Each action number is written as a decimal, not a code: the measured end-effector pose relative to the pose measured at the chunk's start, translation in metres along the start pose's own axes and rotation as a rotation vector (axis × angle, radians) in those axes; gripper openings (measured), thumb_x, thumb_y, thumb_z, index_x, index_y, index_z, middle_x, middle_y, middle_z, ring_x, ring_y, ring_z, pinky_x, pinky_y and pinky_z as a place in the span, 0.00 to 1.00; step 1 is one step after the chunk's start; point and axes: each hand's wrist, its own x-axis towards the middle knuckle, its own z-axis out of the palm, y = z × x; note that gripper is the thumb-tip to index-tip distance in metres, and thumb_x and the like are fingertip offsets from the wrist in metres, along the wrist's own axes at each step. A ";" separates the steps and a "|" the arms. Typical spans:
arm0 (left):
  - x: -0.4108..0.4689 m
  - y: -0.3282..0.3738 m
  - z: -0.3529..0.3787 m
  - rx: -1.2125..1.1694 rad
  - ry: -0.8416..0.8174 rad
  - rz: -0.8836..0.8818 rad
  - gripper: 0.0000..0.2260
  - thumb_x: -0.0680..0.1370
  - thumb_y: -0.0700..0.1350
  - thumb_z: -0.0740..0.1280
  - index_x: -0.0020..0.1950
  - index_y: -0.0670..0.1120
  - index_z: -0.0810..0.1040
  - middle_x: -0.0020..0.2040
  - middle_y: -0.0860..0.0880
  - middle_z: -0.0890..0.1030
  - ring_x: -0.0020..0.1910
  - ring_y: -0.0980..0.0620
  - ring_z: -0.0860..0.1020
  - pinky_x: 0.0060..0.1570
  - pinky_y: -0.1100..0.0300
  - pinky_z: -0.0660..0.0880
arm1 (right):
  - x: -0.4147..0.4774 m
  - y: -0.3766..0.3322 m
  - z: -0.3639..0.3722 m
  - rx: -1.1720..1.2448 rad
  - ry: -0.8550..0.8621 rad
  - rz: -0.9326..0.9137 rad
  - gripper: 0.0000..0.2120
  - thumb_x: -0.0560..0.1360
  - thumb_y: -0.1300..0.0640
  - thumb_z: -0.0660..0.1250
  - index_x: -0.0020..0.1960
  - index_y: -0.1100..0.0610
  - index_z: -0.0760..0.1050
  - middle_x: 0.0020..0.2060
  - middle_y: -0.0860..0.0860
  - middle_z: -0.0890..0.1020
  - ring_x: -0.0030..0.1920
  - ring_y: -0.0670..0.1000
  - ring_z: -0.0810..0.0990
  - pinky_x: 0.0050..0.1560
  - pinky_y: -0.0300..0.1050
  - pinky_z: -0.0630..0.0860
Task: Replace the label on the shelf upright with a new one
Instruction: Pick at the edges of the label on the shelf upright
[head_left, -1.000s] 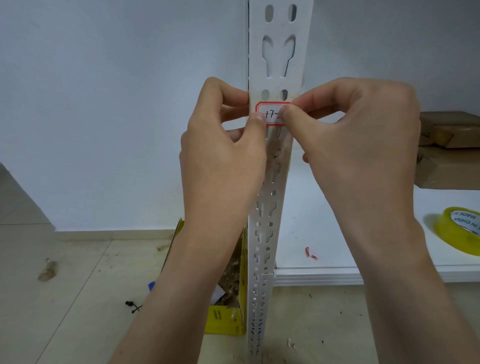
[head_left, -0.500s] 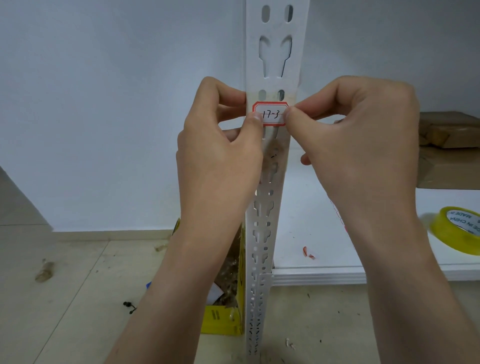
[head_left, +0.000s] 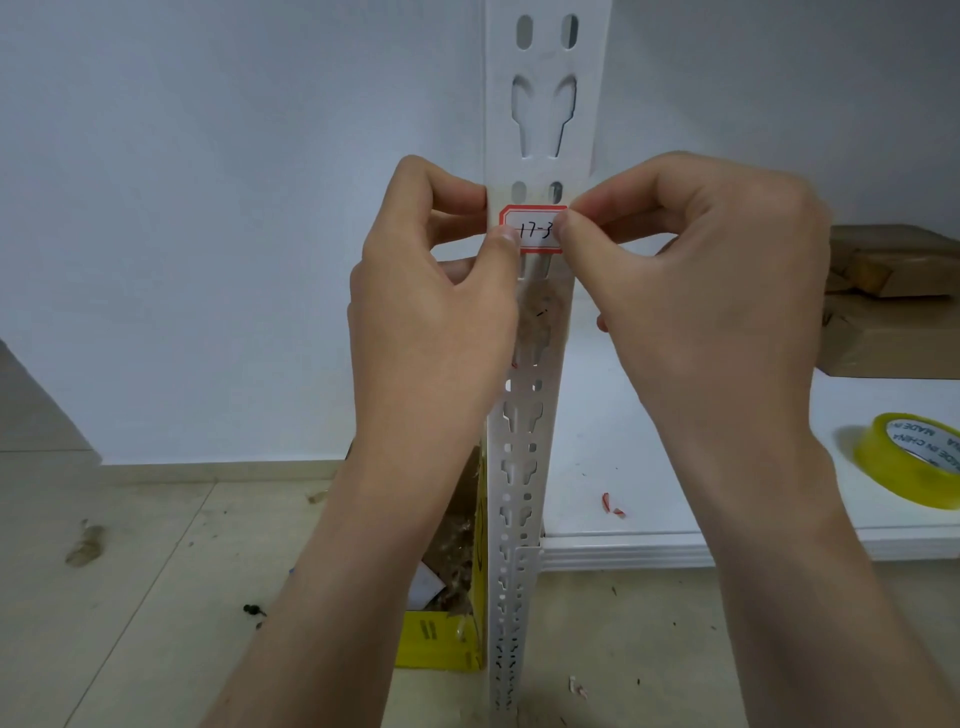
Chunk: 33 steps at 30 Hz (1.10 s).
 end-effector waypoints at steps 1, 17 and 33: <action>0.000 0.000 0.000 -0.002 0.001 -0.001 0.08 0.82 0.46 0.71 0.49 0.55 0.72 0.53 0.57 0.85 0.45 0.59 0.86 0.48 0.54 0.85 | 0.000 0.000 0.001 -0.020 -0.003 -0.006 0.05 0.75 0.42 0.71 0.46 0.41 0.84 0.39 0.38 0.85 0.41 0.50 0.85 0.40 0.57 0.83; 0.000 -0.002 0.001 -0.008 0.005 0.016 0.07 0.82 0.45 0.71 0.50 0.53 0.73 0.54 0.57 0.85 0.47 0.63 0.85 0.47 0.60 0.84 | 0.002 -0.005 0.002 -0.103 -0.014 0.004 0.04 0.76 0.43 0.71 0.45 0.41 0.83 0.38 0.41 0.84 0.41 0.52 0.84 0.47 0.55 0.82; 0.000 0.000 0.000 0.005 0.004 0.014 0.08 0.82 0.47 0.71 0.49 0.55 0.71 0.54 0.58 0.85 0.45 0.60 0.86 0.46 0.61 0.84 | 0.002 0.001 0.005 -0.041 -0.011 -0.006 0.04 0.74 0.44 0.71 0.45 0.42 0.84 0.39 0.42 0.85 0.40 0.56 0.84 0.41 0.58 0.82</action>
